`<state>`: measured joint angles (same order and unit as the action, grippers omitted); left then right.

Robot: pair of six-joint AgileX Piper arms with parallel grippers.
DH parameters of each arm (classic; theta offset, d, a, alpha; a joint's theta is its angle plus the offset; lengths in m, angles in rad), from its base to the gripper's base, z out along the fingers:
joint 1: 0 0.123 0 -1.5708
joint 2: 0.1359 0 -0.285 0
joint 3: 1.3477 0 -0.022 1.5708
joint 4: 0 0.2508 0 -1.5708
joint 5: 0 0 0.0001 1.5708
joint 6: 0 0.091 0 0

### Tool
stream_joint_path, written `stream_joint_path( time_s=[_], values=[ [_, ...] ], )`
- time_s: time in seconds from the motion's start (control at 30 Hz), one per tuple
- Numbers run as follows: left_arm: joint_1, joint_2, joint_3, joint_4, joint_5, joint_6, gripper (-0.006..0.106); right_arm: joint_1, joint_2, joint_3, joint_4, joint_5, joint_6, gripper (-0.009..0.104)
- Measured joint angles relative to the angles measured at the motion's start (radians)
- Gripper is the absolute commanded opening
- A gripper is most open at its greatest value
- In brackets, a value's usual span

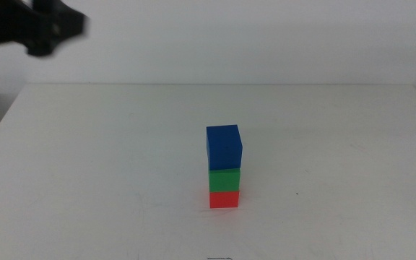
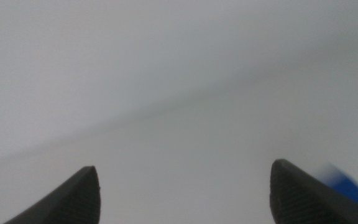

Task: Stack red cubes first, then green, then blue cubes in a specific spot.

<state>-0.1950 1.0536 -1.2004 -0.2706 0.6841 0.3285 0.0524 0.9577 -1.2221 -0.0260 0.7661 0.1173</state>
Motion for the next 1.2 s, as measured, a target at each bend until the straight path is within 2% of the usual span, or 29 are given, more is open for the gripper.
stream_joint_path(
  time_s=[0.17,0.2,0.3,0.7,0.83,1.0,1.2],
  values=[
    [0.044,-0.026,0.078,0.391,-0.228,-0.371,0.094,0.000,0.000,0.000,0.000,0.000,0.000,0.060],
    [0.061,-0.030,0.085,0.440,-0.243,-0.437,0.094,0.000,0.000,0.000,0.000,0.000,0.000,0.060],
    [0.093,-0.037,0.092,0.499,-0.245,-0.546,0.094,0.000,0.000,0.000,0.000,0.000,0.000,0.060],
    [0.099,-0.062,0.094,0.515,-0.245,-0.589,0.094,0.000,0.000,0.000,0.000,0.000,0.000,0.060],
    [0.099,-0.078,0.105,0.474,-0.256,-0.589,0.094,0.000,-0.014,0.048,-0.001,-0.039,0.000,0.060],
    [0.101,-0.198,0.269,0.377,-0.319,-0.589,0.094,0.000,-0.127,0.256,-0.025,-0.211,0.000,0.060],
    [0.164,-0.430,0.591,0.386,-0.344,-0.589,0.094,0.000,-0.384,0.628,-0.050,-0.434,0.000,0.060]
  ],
)
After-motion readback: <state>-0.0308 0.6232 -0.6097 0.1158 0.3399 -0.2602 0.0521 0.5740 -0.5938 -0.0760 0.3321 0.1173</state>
